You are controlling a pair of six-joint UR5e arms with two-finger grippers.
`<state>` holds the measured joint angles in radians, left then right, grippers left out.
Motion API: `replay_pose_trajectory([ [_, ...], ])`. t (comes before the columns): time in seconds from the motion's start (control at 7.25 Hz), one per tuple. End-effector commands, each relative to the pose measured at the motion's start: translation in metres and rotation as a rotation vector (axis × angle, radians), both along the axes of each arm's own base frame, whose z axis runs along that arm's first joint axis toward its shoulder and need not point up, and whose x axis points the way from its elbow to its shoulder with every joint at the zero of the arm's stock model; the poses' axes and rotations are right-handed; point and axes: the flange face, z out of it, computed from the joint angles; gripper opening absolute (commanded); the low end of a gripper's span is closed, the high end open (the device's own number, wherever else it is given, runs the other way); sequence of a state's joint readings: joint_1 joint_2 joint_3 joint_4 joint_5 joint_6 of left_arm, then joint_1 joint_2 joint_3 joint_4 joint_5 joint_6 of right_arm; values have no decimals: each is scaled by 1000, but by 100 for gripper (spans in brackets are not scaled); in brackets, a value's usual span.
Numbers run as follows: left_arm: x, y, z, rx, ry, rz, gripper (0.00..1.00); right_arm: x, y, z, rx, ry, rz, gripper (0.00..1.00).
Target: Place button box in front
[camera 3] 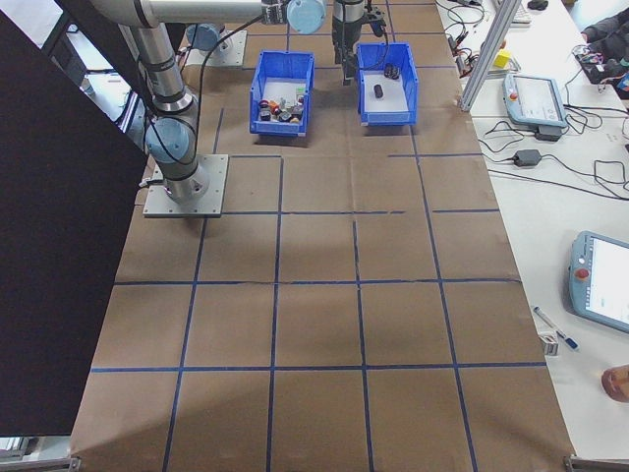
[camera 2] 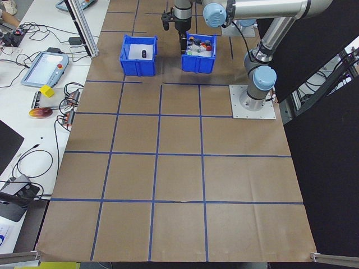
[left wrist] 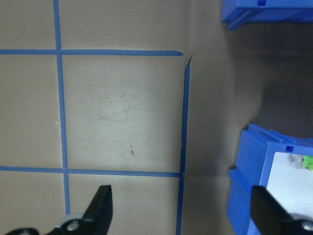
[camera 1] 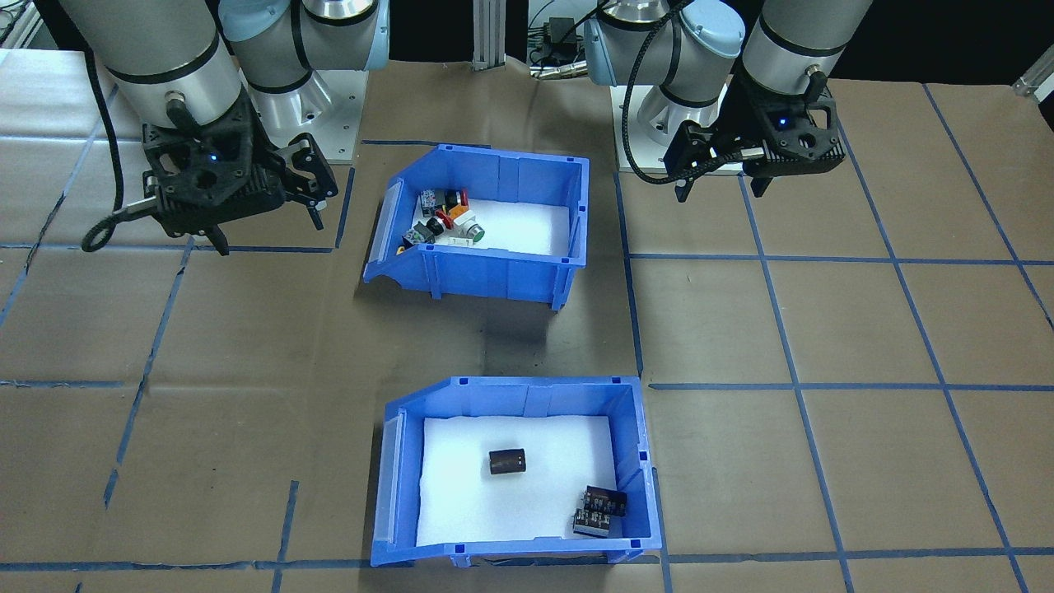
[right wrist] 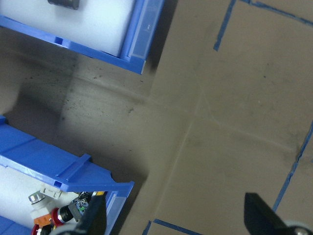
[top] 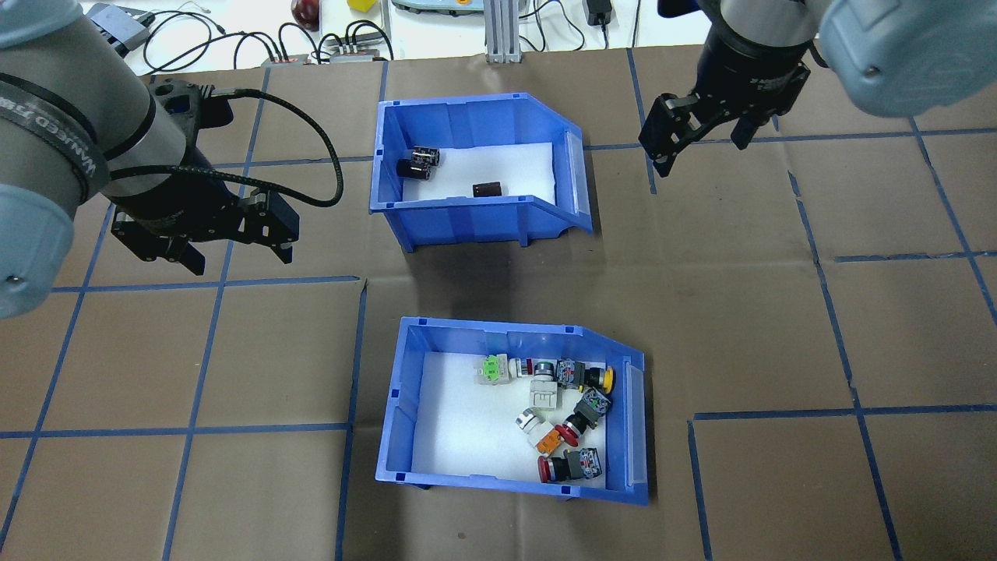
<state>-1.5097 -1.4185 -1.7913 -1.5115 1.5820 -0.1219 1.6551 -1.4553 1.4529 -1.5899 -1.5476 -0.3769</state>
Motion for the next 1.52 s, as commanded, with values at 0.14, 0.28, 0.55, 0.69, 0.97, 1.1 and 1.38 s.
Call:
replay_pose_trajectory([
  [0.14,-6,33,-13,27,-4,501,99,118,-65,-23,-19,19,485,100],
  [0.28,-22,65,-27,70,6,672,99,164,-75,-33,-34,36,627,100],
  [0.55,-77,107,-40,70,-19,988,99,211,-85,-58,-21,93,802,100],
  [0.69,-103,122,-46,86,-33,1087,99,217,-89,-75,-1,76,806,100],
  [0.97,-143,165,-79,194,-6,1257,99,258,-76,-127,75,72,947,100],
  [1.1,-158,174,-97,136,78,1346,99,278,-66,-146,101,81,979,100],
  [1.38,-176,191,-119,128,113,1457,99,286,-72,-176,118,78,991,100],
])
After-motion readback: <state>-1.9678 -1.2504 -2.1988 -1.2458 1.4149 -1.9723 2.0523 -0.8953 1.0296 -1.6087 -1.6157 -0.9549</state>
